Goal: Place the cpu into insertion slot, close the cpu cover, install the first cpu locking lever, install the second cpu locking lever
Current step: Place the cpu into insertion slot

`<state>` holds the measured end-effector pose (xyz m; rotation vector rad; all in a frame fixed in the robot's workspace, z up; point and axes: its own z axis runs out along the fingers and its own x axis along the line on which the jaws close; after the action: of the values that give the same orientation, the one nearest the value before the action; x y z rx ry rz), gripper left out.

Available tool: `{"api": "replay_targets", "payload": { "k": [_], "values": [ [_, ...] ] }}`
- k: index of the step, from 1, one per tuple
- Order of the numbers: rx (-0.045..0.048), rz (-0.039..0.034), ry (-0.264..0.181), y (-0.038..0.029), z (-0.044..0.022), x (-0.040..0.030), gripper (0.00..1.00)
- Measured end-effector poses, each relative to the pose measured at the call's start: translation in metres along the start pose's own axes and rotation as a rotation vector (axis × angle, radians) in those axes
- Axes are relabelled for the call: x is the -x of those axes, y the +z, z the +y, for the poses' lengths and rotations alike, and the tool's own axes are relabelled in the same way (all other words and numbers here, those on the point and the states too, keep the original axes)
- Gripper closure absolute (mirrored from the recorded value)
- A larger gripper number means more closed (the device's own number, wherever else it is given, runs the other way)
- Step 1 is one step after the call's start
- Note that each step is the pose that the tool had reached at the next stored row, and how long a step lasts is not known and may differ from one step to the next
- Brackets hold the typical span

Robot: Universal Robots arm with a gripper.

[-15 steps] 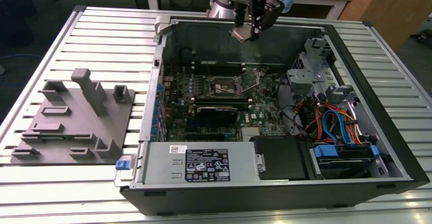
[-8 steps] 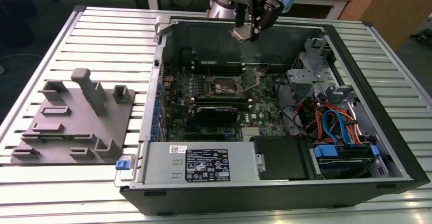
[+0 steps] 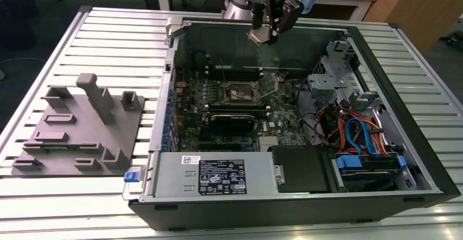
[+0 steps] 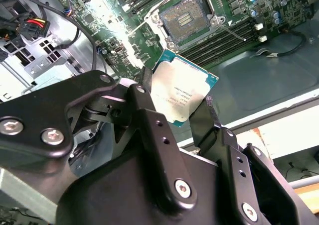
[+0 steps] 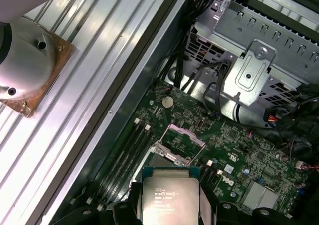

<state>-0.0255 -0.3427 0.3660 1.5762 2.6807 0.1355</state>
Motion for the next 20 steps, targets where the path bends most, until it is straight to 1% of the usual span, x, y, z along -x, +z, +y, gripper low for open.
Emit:
{"api": "replay_targets", "payload": {
  "k": [20],
  "values": [
    [0.0010, -0.0043, 0.048, 0.0002, 0.0000, 0.0000, 0.46]
  ]
}}
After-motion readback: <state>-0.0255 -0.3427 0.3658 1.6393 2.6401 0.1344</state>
